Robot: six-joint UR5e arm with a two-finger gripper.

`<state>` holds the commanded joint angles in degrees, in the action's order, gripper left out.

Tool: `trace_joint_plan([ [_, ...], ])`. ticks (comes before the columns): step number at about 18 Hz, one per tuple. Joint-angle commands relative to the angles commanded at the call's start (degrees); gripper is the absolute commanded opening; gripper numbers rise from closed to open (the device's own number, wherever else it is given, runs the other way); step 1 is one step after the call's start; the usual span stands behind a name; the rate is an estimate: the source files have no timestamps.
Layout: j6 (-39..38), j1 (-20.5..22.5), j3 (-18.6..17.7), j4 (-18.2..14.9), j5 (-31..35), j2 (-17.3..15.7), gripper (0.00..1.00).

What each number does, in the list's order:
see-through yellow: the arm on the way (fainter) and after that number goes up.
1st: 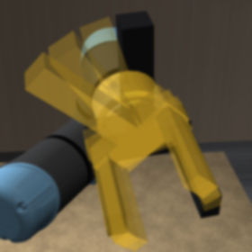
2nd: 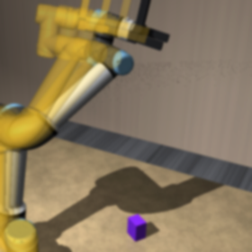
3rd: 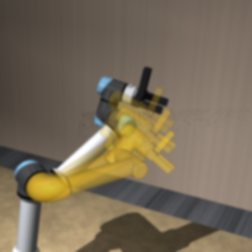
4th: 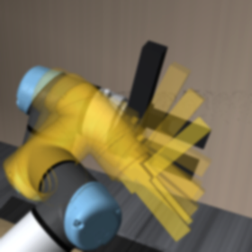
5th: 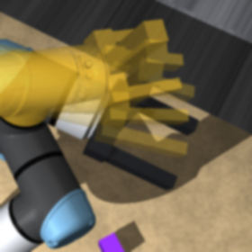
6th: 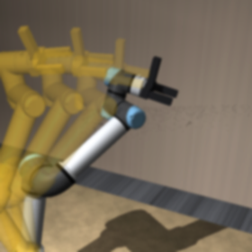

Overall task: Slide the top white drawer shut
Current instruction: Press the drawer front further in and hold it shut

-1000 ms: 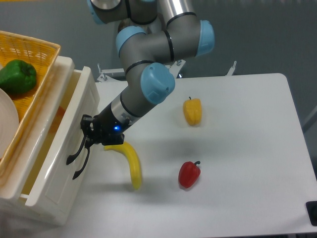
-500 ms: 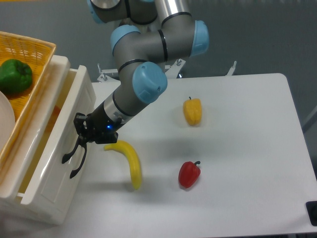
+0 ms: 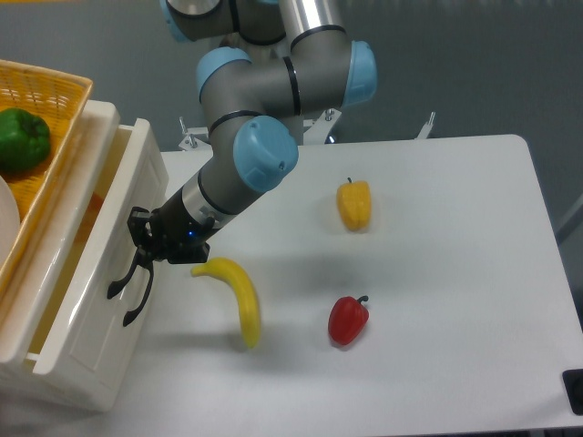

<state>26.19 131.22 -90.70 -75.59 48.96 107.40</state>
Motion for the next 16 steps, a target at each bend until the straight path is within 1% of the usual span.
trace_joint_plan([
  [7,0.0,-0.1,0.1,0.0,0.0,0.5,0.04],
  [16,-1.3,-1.7,-0.2,0.0,0.1,-0.2,0.04],
])
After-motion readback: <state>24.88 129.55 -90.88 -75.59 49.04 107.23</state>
